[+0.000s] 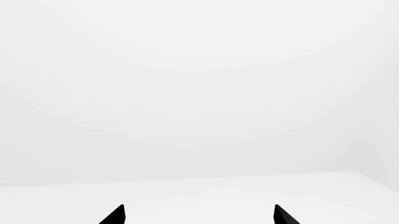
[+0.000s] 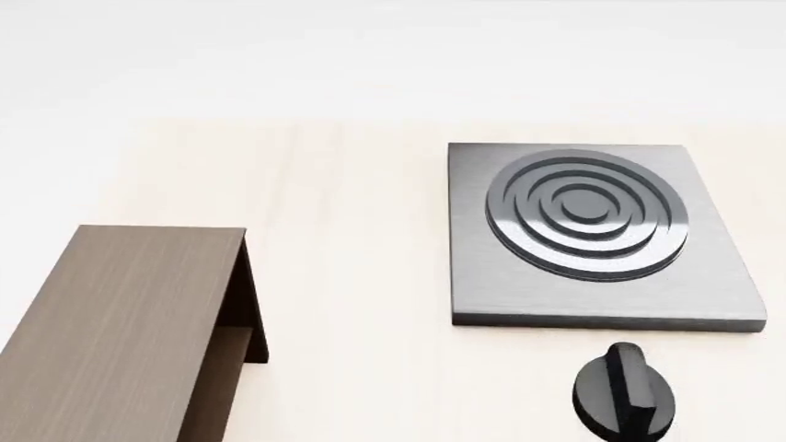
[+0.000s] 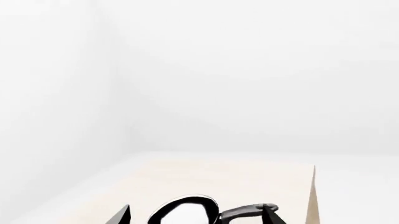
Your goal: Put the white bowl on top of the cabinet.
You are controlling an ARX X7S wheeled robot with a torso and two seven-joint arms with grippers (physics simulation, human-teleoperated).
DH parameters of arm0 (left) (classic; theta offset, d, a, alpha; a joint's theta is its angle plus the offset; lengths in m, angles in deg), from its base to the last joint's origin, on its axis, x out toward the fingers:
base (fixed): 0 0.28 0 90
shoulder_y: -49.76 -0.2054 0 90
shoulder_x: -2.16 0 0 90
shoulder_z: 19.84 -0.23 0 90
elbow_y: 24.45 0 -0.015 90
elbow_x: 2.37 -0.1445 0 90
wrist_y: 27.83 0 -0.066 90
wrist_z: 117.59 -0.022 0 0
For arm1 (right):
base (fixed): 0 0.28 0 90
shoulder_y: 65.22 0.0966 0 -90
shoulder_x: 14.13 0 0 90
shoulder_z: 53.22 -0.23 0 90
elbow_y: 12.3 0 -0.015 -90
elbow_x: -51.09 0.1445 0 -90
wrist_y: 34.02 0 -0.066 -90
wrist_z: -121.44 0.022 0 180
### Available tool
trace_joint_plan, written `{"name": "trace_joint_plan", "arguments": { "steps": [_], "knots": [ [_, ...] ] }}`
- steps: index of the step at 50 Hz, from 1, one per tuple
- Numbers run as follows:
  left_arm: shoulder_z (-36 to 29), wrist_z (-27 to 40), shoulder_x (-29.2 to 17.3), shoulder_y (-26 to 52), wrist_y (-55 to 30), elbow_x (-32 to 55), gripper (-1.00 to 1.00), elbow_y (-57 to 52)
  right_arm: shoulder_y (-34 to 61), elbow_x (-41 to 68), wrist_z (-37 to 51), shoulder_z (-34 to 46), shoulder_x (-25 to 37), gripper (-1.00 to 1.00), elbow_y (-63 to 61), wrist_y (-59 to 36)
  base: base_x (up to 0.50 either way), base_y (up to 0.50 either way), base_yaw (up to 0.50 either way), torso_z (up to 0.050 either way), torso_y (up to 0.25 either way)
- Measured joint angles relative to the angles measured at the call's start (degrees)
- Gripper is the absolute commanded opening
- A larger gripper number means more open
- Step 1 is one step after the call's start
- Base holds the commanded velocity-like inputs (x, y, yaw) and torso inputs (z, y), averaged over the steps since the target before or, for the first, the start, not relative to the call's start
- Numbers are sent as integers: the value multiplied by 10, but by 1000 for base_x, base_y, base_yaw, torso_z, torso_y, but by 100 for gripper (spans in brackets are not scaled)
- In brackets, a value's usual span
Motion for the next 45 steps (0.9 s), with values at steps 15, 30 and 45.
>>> {"name": "trace_joint_plan", "arguments": {
  "steps": [15,30,45],
  "knots": [
    [-4,2,-2,1,0,-1,100,2,13,21,-47,-47,-94,100,41,-36,0,0,0,0,0],
    [-6,4,-3,0,1,-2,100,3,28,51,-66,-56,-129,100,72,-55,0,0,0,0,0],
    [-10,7,-6,1,1,-3,100,5,51,91,-65,-31,-107,100,136,-85,0,0,0,0,0]
  ]
}}
